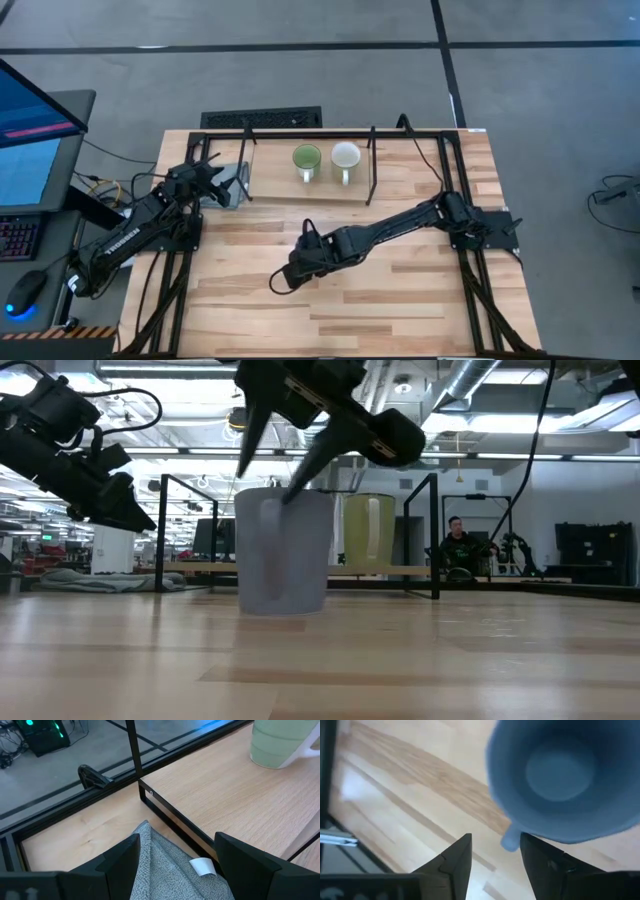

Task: Stack small to large cups/mugs on shelf
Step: Put the blue mug on the shelf

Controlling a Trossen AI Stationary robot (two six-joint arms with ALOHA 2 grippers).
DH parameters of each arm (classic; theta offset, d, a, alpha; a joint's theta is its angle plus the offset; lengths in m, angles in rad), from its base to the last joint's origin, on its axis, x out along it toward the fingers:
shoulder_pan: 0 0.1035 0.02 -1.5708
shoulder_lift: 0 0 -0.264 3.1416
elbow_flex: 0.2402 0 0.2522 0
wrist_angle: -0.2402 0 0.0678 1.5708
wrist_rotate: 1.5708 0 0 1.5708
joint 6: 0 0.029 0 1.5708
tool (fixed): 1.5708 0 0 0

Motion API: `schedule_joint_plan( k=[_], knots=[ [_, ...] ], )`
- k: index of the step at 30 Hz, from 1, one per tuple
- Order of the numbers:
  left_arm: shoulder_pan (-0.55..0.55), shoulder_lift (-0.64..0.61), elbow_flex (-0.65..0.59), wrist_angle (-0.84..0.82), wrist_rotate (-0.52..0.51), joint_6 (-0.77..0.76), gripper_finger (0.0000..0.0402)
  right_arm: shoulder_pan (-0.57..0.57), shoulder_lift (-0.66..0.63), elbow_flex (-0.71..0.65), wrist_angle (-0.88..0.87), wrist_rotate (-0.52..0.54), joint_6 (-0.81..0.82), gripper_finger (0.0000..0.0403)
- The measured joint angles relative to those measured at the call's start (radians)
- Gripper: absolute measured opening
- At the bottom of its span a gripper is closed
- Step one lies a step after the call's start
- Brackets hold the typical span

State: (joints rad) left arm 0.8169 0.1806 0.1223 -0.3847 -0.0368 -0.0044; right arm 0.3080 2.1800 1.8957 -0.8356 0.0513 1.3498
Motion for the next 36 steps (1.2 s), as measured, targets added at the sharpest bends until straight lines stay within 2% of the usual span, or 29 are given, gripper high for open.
schedule_joint_plan(
  k=[4, 6, 10, 15, 22, 26, 33, 36],
  knots=[
    [0.0, 0.0, 0.0, 0.0, 0.011, 0.0, 0.0248, 0.005, 0.0, 0.0, 0.064, 0.001, -0.03, 0.0187],
    [0.0, 0.0, 0.0, 0.0, 0.015, 0.0, 0.0248, 0.006, 0.0, 0.0, 0.098, 0.003, -0.094, 0.0187],
    [0.0, 0.0, 0.0, 0.0, 0.014, 0.0, 0.0248, 0.012, -0.008, 0.005, 0.114, 0.083, -0.178, 0.0189],
    [0.0, 0.0, 0.0, 0.0, 0.014, 0.0, 0.0248, 0.005, -0.019, 0.08, 0.108, 0.155, -0.359, 0.0187],
    [0.0, 0.0, 0.0, 0.001, -0.005, -0.001, 0.0248, -0.025, -0.018, 0.241, -0.05, 0.166, -0.666, 0.0187],
    [0.0, 0.0, 0.0, 0.001, -0.005, -0.015, 0.0248, -0.033, -0.019, 0.317, -0.127, 0.262, -0.807, 0.0187],
    [0.0, 0.0, 0.0, 0.006, -0.001, -0.03, 0.0248, -0.054, -0.041, 0.342, -0.219, 0.335, -0.98, 0.0188],
    [0.0, 0.0, -0.001, 0.028, 0.034, -0.044, 0.0248, -0.068, -0.064, 0.341, -0.246, 0.354, -1.062, 0.0186]
  ],
)
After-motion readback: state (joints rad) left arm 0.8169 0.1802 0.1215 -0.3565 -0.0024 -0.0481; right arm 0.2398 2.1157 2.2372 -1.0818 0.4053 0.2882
